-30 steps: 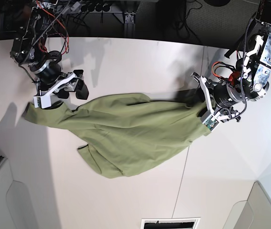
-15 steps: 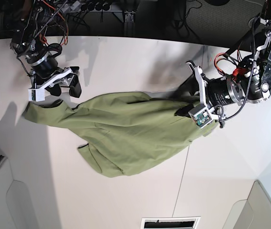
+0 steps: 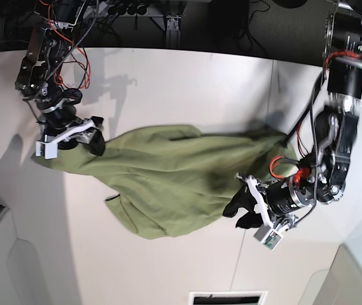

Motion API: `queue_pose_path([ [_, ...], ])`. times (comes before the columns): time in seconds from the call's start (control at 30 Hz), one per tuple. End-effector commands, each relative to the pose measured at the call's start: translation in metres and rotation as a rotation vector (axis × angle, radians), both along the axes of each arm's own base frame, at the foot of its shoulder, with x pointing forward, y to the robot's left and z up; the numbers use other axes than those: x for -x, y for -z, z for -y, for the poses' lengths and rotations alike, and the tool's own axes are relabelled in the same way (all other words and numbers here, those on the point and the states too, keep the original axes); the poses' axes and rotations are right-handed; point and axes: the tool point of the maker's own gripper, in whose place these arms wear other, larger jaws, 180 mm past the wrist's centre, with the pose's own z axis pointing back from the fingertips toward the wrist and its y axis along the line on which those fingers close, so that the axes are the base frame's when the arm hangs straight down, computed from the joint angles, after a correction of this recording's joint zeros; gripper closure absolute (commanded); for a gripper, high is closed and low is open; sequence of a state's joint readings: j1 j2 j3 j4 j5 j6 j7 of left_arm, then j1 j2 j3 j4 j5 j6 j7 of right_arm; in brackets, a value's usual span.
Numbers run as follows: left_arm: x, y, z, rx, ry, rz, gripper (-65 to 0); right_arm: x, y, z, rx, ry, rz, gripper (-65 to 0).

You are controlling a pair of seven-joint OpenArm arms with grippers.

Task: Layout the t-shirt on the table in an organized manner, then fold the t-shirt properly
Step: 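Drag the shirt with both grippers, then release it with the right gripper, then pull the shirt with the left gripper and regrasp with the right gripper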

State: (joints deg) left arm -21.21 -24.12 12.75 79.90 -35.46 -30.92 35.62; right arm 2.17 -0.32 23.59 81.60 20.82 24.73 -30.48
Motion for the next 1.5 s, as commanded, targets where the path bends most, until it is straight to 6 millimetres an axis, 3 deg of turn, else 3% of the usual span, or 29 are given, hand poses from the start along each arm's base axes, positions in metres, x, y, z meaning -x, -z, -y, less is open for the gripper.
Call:
queue_pose_path([
  [0.0,-0.023,-0.02,-0.003,0.037,-0.026,0.047,-31.6,-0.001,0.002,-0.006,0.002,-0.031,-0.019,-44.9],
  [0.1,-0.049,-0.003,-0.011,0.052,-0.086,-0.014,-31.6,-0.002,0.007,-0.024,-0.007,-0.083,-0.032,-44.9],
  [0.17,-0.054,0.009,-0.012,0.066,-0.104,-0.057,-30.9,-0.001,0.008,-0.036,-0.005,-0.118,-0.034,-44.9],
  [0.23,-0.05,0.018,-0.002,0.074,-0.065,-0.081,-24.5,-0.001,0.008,-0.045,-0.003,-0.147,-0.034,-44.9],
  [0.3,-0.041,0.028,0.009,0.061,-0.014,-0.088,-13.0,-0.001,0.007,-0.051,-0.002,-0.163,-0.028,-43.7],
  [0.37,-0.036,0.038,0.012,0.037,-0.001,-0.086,-4.3,-0.003,0.005,-0.054,-0.006,-0.165,-0.019,-37.8],
  [0.43,-0.029,0.052,0.011,-0.019,0.015,-0.082,-1.2,-0.004,0.003,-0.058,-0.018,-0.159,-0.005,-28.4],
  [0.6,-0.016,0.091,0.0,-0.151,-0.005,-0.149,-1.2,-0.009,-0.002,-0.067,-0.035,-0.165,0.014,0.0],
  [0.77,-0.004,0.111,-0.015,-0.248,0.004,-0.22,-1.3,-0.014,-0.012,-0.069,-0.007,-0.206,0.052,0.0],
  [0.97,0.008,0.118,-0.065,-0.324,-0.049,-0.309,-1.3,0.004,-0.017,-0.056,0.04,-0.214,0.021,0.0],
  [1.2,0.001,0.103,-0.125,-0.357,-0.197,-0.295,-1.7,0.032,-0.022,-0.006,0.084,-0.113,0.018,0.0],
  [1.27,0.002,0.1,-0.138,-0.374,-0.227,-0.296,-5.5,0.041,-0.029,0.009,0.082,-0.085,0.033,0.0],
  [1.37,0.009,0.102,-0.14,-0.344,-0.232,-0.346,-17.3,0.053,-0.042,0.02,0.044,-0.065,0.079,0.0],
  [1.47,0.02,0.103,-0.113,-0.233,-0.125,-0.404,-23.0,0.056,-0.049,0.018,0.006,-0.061,0.1,0.0],
])
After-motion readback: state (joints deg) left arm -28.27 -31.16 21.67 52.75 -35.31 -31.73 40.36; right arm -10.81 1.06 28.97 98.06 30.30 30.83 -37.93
